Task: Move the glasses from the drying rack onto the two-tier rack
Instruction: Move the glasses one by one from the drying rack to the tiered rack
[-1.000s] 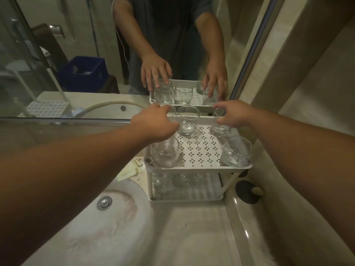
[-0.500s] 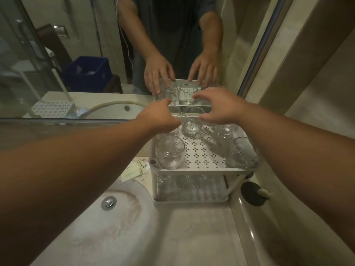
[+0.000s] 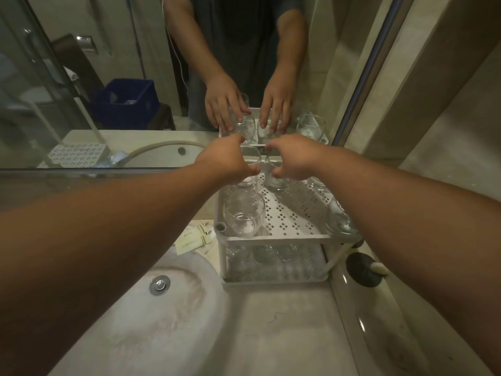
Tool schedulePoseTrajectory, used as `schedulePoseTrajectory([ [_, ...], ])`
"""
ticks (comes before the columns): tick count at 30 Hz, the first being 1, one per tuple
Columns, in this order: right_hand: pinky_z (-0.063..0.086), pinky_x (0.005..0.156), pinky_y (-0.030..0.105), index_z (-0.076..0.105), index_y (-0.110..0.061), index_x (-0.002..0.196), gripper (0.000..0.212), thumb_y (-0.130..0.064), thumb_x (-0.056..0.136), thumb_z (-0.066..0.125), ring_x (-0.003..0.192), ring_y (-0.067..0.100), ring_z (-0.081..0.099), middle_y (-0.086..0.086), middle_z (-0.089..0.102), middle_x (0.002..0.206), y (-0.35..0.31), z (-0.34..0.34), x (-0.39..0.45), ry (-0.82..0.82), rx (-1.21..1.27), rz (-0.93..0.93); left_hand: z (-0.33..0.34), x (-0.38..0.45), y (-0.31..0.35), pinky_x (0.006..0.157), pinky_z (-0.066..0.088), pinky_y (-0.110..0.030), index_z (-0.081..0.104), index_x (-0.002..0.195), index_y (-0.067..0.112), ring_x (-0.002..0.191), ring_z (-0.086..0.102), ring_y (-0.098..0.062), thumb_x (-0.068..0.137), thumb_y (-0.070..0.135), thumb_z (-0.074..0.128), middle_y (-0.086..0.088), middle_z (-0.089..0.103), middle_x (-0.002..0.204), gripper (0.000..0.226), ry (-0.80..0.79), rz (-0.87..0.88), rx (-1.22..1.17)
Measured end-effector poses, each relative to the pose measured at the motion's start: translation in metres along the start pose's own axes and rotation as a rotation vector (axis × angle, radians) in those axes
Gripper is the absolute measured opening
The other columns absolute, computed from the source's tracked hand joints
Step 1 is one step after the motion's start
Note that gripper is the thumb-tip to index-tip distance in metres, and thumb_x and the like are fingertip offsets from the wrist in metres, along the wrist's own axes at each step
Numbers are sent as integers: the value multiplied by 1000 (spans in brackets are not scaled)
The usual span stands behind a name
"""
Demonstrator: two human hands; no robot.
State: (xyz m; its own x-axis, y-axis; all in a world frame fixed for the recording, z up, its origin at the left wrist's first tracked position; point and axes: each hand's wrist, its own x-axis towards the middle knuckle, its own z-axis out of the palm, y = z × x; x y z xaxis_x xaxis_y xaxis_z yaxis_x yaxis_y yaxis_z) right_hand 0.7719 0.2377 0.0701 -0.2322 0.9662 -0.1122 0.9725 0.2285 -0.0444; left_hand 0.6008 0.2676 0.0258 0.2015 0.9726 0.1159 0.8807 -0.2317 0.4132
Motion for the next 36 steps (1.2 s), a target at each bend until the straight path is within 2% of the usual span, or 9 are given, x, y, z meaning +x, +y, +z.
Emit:
schedulePoseTrajectory([
  [3,41,98,33,45,-20,145,68,-39,86,73,129,25,49,4,50,144,3,0,-4,-17,-23,19,3,-1,4,80,43,-31,43,146,24,124,56,-26,72,57,80,-4,55,143,89,7,48,45],
  [7,41,102,34,44,-22,147,70,-39,86,73,130,25,48,2,50,146,5,-1,-10,-20,-21,13,5,0,9,86,49,-34,43,145,23,122,57,-26,74,54,80,-4,57,141,86,10,70,55],
  [16,41,96,32,44,-23,147,68,-36,87,72,127,26,51,4,50,145,1,0,-16,-13,-27,31,-4,3,8,91,49,-35,42,147,24,126,55,-26,76,51,80,-3,53,145,85,-40,114,78],
  [21,41,98,33,43,-23,147,68,-35,87,72,129,26,49,4,48,147,1,2,-17,-14,-14,41,-8,3,3,82,45,-30,43,147,23,123,57,-25,78,49,78,-4,53,145,82,-42,111,110],
  [27,40,98,32,43,-23,148,68,-36,88,71,130,26,48,4,47,148,0,1,-19,-21,2,45,-16,1,-1,78,54,-32,44,146,23,104,65,-22,80,47,77,-6,55,142,78,-77,84,137],
  [29,40,98,32,43,-23,148,68,-36,88,71,130,25,48,4,48,148,-1,0,-19,-22,8,45,-15,0,-2,80,52,-33,43,147,23,108,63,-24,81,47,76,-6,54,143,77,-74,96,136],
  [32,39,100,32,42,-22,149,68,-36,88,71,131,25,47,3,46,149,-2,-1,-21,-27,3,44,-11,-1,-6,92,49,-37,41,149,23,126,54,-27,82,45,76,-6,52,147,78,-67,95,79],
  [36,38,94,29,43,-23,147,69,-36,87,73,130,25,48,3,47,149,-2,-2,-25,-47,15,50,-5,-4,-9,96,48,-37,39,150,25,129,52,-26,81,42,78,-5,51,148,81,-55,48,-32],
])
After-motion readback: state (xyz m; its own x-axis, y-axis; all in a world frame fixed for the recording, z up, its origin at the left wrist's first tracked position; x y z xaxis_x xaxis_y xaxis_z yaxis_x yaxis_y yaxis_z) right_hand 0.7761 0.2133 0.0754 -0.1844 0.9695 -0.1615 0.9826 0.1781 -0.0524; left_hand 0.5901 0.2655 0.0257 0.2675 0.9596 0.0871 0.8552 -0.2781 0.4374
